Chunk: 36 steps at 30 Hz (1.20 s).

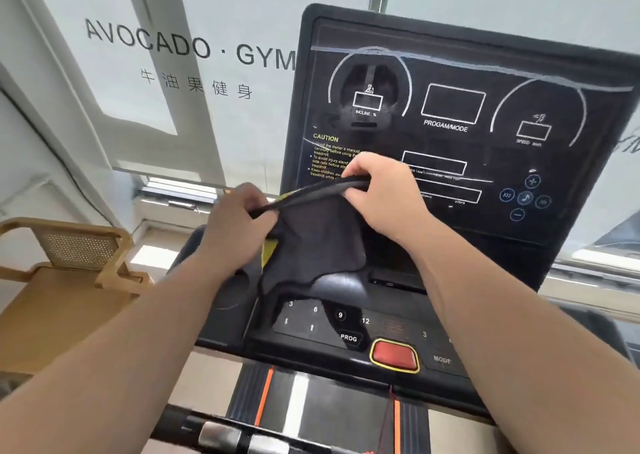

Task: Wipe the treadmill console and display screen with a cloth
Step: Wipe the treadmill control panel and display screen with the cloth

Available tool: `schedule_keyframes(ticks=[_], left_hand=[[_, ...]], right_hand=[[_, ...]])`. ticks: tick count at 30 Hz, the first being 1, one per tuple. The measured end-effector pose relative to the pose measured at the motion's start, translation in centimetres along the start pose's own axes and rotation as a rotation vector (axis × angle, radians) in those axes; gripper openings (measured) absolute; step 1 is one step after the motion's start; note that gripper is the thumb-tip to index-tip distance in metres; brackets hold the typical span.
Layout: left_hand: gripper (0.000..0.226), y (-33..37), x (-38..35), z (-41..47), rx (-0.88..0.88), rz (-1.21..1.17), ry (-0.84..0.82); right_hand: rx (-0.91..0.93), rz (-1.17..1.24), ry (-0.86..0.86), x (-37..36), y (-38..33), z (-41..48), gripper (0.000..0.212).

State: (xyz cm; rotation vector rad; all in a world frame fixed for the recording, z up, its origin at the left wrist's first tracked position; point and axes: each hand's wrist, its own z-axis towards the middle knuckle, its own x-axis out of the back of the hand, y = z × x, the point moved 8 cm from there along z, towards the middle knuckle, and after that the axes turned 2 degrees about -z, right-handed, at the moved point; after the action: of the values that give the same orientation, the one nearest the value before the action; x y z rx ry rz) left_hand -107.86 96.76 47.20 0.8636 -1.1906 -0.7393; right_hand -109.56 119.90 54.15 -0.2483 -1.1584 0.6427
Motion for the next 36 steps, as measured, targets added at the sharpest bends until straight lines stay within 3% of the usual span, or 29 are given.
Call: schedule_keyframes(ticks=[4,7,10,13,16,18,20,22,24,27,30,36], left_hand=[[0.016,5.1,3.9,0.8,-0.114,-0.053,0.063],[0.019,4.5,5.0,-0.5,-0.115,-0.1,-0.05],[0.027,0.4,4.3,-4.0,-0.108,0.135,-0.22],[0.035,-4.6,0.9,-8.8,-0.14,0.384,-0.52],[0.027,-8.4,-1.4,-11.9,-0.113,0.471,-0.69],[0.027,-8.9,-1.8,-12.1,-0.109,0.423,-0.681],[0.033,-8.6,-1.6,-11.6,-0.1,0.355,-0.61],[0.021,-8.4,-1.2,-10.7,-0.106,0.331,-0.485],[0.012,-8.4,-0.8,-9.8,-0.127,0.357,-0.371],[0.018,-9.7,-0.7,-8.8,-0.155,0.425,-0.315],[0.031,-10.8,-0.6,-8.1,-0.217,0.515,-0.334],[0.05,-11.9,-0.6,-6.9,-0.311,0.596,-0.385]], right_hand=[[0.102,0.076,0.159,4.0,-3.2,0.9,0.016],[0.178,0.07,0.092,3.4,-4.2,-1.9,0.017],[0.168,0.049,-0.199,-1.7,-1.7,-6.9,0.027],[0.121,-0.134,-0.65,-8.1,1.9,-13.0,0.028],[0.083,-0.275,-0.929,-10.6,3.1,-16.6,0.039],[0.024,-0.283,-0.867,-10.3,2.6,-16.2,0.052],[-0.017,-0.246,-0.684,-10.3,1.1,-15.1,0.049],[-0.031,-0.152,-0.52,-11.4,-1.1,-14.6,0.041],[-0.027,-0.084,-0.449,-13.8,-2.9,-14.9,0.046],[-0.115,-0.156,-0.463,-16.8,-2.7,-15.9,0.068],[-0.184,-0.402,-0.534,-17.7,-0.8,-18.1,0.086],[-0.57,-0.503,-0.466,-15.6,2.1,-20.3,0.113]])
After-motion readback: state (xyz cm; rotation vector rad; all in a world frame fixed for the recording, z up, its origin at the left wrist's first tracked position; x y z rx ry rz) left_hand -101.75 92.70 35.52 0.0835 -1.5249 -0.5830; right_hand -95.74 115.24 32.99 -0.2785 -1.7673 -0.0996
